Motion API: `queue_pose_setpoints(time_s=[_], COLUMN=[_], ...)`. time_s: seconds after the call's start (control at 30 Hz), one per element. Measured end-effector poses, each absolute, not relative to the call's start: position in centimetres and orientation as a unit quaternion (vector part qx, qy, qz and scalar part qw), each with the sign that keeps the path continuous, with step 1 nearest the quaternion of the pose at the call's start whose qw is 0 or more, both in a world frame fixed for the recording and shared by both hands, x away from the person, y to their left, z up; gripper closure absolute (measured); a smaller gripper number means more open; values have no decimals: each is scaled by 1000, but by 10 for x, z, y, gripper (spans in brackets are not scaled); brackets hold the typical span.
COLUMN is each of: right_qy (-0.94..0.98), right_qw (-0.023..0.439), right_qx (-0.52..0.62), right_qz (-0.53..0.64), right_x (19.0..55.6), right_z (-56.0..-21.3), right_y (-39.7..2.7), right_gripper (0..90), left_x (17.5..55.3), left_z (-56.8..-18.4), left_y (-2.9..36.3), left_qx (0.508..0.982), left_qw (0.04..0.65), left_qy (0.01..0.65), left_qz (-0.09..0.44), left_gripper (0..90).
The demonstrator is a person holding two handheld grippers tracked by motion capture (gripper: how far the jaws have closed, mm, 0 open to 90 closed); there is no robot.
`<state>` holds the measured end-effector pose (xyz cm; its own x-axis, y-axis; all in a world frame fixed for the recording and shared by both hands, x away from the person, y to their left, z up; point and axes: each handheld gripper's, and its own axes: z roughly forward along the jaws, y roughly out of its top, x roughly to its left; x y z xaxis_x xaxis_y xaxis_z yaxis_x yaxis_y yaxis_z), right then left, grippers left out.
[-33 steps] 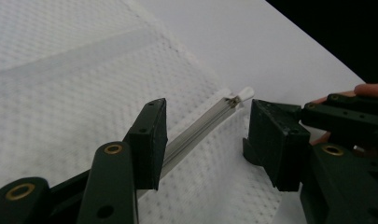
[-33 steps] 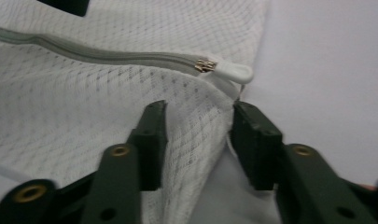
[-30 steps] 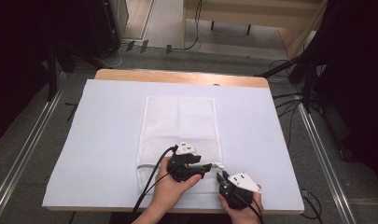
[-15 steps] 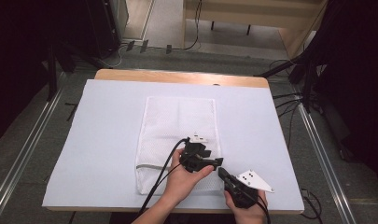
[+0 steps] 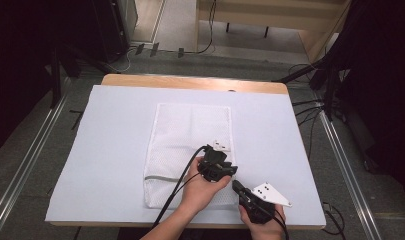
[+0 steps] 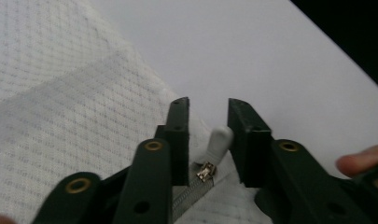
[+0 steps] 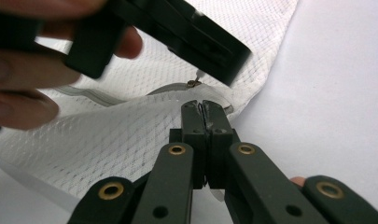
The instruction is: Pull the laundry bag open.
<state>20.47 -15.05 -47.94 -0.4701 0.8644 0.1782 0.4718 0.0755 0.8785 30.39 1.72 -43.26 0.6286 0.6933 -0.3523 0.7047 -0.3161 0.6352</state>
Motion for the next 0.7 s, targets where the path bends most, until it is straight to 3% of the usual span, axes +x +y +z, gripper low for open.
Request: queue_pose_setpoints(time_s=[0.13,0.27,0.4,0.53,0.7], right_qy=[705,705,706,708,713], right_qw=[202,204,207,209,222], right_qx=[475,476,476,473,479], right_qz=[486,484,482,480,462], right_x=[205,205,205,204,204], right_z=[-480,-480,-480,-480,-479], right_y=[-150,-149,-149,-149,-147], right_gripper=[900,900,900,900,900], left_x=[304,303,305,305,302], left_z=[-431,-435,-443,-448,-452], left_y=[31,38,47,54,59], left_qx=[799,794,781,781,784], left_qw=[411,415,426,418,418], left_qy=[437,441,444,450,444], left_qz=[-35,-54,-109,-114,-115], left_gripper=[813,827,821,875,880])
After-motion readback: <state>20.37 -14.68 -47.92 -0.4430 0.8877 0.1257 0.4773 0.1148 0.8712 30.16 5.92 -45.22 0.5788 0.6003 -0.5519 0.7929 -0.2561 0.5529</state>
